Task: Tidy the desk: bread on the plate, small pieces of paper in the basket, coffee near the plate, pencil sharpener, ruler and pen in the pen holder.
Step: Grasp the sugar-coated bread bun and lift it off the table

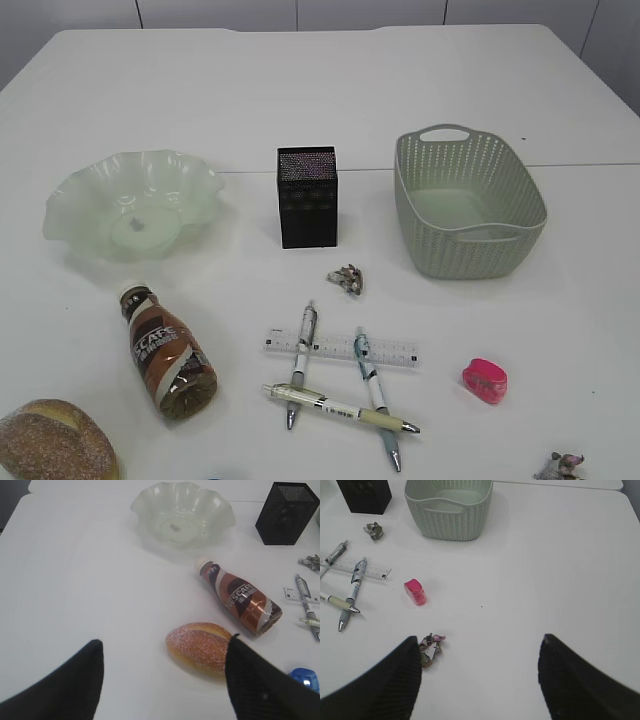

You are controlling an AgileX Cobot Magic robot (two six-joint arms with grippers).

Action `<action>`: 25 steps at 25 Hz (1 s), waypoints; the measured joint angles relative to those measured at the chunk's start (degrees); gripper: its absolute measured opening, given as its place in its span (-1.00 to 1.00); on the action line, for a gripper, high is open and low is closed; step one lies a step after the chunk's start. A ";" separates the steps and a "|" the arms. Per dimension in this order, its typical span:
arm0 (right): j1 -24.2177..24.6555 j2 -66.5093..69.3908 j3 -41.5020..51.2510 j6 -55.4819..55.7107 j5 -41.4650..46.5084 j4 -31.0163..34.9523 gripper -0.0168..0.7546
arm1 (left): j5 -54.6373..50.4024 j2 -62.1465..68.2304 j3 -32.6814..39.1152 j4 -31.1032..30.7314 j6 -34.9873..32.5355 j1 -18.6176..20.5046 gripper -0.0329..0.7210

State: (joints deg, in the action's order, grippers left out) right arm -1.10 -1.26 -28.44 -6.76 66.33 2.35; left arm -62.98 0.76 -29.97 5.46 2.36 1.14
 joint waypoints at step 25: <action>0.00 0.00 0.00 -0.10 0.00 0.13 0.42 | 0.00 0.00 0.00 0.00 0.00 0.00 0.55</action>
State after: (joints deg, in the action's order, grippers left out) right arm -1.10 -1.26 -28.44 -6.86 66.33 2.47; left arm -62.98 0.76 -29.97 5.46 2.36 1.14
